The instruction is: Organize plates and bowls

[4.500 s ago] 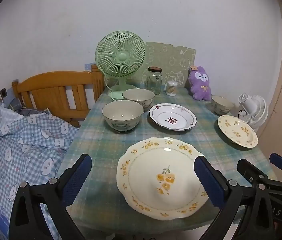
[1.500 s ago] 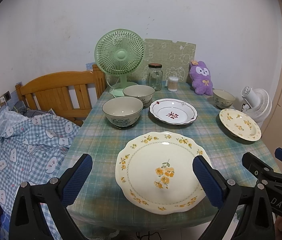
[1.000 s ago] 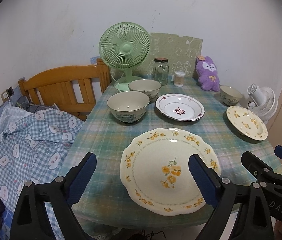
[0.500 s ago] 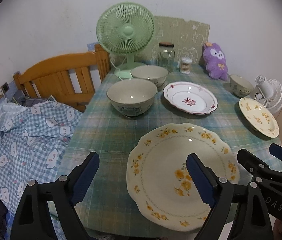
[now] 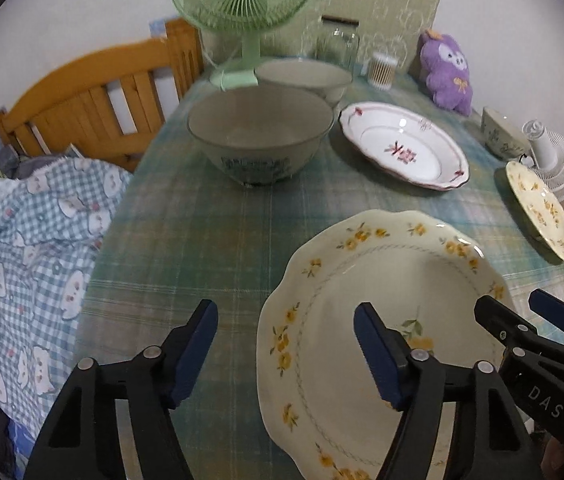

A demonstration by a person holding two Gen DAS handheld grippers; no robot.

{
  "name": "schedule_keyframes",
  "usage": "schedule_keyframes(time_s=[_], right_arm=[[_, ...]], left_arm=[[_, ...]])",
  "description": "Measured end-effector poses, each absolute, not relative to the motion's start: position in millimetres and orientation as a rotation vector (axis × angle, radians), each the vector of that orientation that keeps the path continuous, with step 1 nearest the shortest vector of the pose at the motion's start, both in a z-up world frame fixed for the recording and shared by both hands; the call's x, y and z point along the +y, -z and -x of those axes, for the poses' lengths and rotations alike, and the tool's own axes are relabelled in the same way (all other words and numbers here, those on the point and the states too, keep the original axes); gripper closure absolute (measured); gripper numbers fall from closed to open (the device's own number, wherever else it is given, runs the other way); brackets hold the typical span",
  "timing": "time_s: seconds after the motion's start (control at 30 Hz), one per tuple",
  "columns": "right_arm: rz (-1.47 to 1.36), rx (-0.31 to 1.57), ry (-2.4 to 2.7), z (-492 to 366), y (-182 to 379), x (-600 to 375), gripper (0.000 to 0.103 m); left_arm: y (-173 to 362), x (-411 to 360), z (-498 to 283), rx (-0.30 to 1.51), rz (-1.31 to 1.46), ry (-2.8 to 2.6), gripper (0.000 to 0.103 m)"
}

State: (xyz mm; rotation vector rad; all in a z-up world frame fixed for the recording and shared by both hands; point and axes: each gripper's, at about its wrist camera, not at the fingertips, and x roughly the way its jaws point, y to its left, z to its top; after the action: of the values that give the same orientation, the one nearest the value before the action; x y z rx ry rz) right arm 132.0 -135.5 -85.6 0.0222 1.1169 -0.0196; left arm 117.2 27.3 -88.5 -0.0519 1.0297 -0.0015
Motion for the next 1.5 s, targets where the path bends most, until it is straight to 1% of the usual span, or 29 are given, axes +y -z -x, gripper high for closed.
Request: schedule_keyframes(time_s=[0.03,0.1,0.17,0.33,0.4,0.43,0.6,0.8,0.93,1.03,1.5], right_arm=[[-0.023,1.127,0.025,-134.0,87.8,-135.2,0.031],[-0.023,1.154,0.040,-137.1,93.2,-134.2,0.034],[-0.020,1.175,0.060,-139.5,96.3,-133.0,0.034],[-0.020,1.209,0.099,-142.3,101.7,-132.3,0.035],[-0.020,1.218,0.110,-142.8,103.0,-132.3,0.036],[-0.021,1.223,0.114,-142.9,104.0,-132.6,0.038],[-0.046,1.267,0.132,-146.9,114.7,-140.4,0.046],[-0.044,1.259,0.071,-152.2,115.6,-144.8,0.047],[-0.035,1.261,0.034,-156.3,113.7,-154.7,0.053],[-0.019,1.258,0.027,-160.2,110.6,-168.4,0.055],[-0.023,1.226,0.024,-172.3,101.1,-239.8,0.055]], left_arm=[[91.4,28.7,-120.5,1.043,0.055,0.004,0.034],[96.3,30.6,-126.2,1.071,0.060,0.009,0.039],[101.2,32.5,-131.9,1.097,0.062,0.017,0.044],[109.7,33.3,-136.9,1.140,0.074,0.075,0.052],[112.6,30.6,-137.7,1.156,0.068,0.088,0.063],[113.8,30.2,-139.8,1.166,0.070,0.095,0.064],[115.9,30.5,-143.4,1.168,0.082,0.106,0.064],[115.1,23.8,-145.4,1.165,0.077,0.053,0.060],[112.9,18.2,-145.8,1.172,0.091,0.004,0.060],[112.0,7.0,-146.6,1.183,0.099,-0.015,0.060],[101.4,-58.2,-155.0,1.144,0.076,-0.024,0.060]])
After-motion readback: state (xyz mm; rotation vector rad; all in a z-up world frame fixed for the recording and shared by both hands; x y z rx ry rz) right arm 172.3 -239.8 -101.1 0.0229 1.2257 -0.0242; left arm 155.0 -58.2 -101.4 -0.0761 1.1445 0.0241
